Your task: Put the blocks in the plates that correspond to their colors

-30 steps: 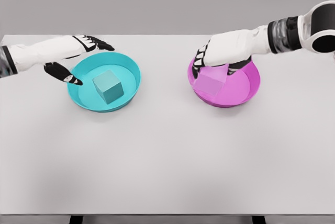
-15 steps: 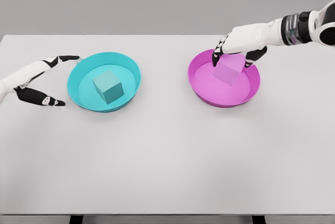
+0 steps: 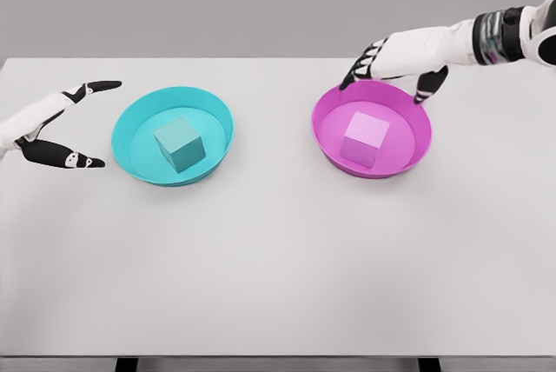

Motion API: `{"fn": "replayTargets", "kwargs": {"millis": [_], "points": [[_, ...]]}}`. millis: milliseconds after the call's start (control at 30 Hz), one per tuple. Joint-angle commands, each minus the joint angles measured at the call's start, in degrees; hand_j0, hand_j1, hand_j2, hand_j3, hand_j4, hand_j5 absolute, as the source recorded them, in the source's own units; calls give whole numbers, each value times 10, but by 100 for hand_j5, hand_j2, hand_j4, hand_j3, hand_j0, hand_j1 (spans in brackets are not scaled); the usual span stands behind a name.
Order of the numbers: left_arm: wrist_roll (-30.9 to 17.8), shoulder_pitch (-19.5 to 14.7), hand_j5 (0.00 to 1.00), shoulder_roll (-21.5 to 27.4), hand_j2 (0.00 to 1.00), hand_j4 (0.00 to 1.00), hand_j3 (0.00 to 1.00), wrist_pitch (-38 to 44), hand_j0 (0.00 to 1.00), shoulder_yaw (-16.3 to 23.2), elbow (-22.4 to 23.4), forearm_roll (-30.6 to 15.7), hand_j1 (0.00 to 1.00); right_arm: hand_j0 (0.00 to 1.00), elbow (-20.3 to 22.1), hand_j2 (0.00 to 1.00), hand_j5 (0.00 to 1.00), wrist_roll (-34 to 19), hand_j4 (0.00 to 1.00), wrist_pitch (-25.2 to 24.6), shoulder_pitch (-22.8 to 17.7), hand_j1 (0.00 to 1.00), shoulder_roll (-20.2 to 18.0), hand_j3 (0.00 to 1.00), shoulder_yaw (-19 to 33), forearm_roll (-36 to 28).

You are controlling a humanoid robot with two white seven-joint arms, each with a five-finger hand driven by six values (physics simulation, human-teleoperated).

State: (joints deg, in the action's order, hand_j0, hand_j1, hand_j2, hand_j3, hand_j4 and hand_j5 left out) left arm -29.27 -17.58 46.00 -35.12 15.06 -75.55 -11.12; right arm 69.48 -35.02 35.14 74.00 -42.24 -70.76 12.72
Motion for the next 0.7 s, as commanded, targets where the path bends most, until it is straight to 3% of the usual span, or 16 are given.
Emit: {"fn": "replayTargets", "kwargs": {"millis": [0,67,133,267,667], "points": [[0,0,100,1,100,100,100,1,100,0,0,-5,100,100,2,100,100,0,100,-1,0,100,-17,100,27,-10],[0,0,100,1,100,100,100,1,100,0,0,-5,100,100,1,100,100,0,100,-1,0,100,-33,100,37,-39],[0,0,100,1,100,100,100,1,100,0,0,-5,100,100,-1,100,100,0,100,-1,-7,100,-80,100,42,-49],[-1,1,100,1,100,100,100,1,100,1,0,-5,100,100,-13,100,100,0,100,-1,-18,100,-131,100,42,-49],[-4,6,100,4,100,100,100,1,100,1,1,0,100,100,-28,100,100,0,100,-1,-37,100,-132,100,41,-51]]}}
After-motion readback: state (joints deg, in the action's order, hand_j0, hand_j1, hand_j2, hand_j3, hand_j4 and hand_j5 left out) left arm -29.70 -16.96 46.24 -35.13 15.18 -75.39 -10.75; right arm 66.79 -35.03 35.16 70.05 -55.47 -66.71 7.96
